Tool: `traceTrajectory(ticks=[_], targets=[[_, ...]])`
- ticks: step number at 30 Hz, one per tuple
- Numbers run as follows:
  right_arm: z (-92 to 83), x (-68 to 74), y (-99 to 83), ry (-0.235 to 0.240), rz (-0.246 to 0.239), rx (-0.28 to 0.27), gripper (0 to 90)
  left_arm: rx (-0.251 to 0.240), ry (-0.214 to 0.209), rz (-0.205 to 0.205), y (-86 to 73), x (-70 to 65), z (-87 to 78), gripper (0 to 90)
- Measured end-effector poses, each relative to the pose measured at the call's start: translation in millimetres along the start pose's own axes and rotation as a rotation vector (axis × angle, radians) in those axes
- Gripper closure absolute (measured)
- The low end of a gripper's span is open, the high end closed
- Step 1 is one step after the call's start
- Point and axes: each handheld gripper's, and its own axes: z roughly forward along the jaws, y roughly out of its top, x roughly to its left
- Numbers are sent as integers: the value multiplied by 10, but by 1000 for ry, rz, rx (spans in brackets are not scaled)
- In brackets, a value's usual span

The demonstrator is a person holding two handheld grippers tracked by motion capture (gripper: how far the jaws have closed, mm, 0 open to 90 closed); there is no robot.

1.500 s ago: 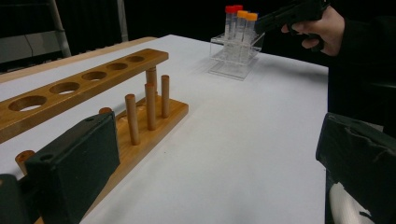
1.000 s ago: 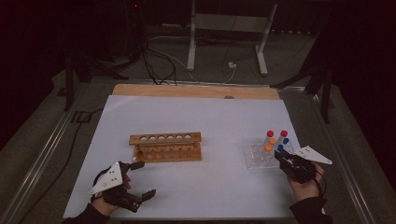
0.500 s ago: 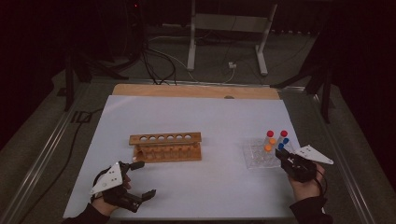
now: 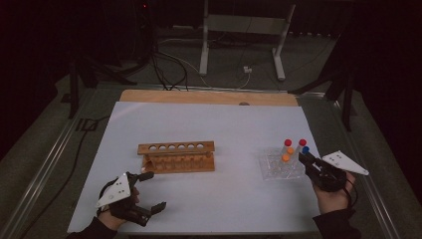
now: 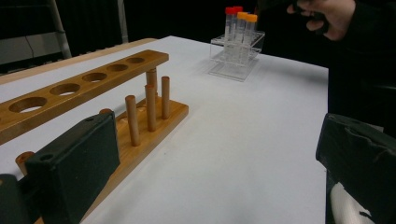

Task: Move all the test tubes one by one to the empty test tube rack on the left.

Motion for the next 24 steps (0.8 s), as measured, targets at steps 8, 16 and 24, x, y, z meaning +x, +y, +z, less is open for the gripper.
traceTrajectory(ticks=[8, 16, 24], targets=[[-146, 63, 234, 6, -32, -78, 766, -2, -1, -15, 23, 0, -3, 5], [-147, 249, 366, 47, -84, -114, 766, -11, -17, -33, 60, 0, 0, 5], [-98, 388, 454, 69, -130, -140, 766, -23, -32, -30, 92, -22, 30, 5]])
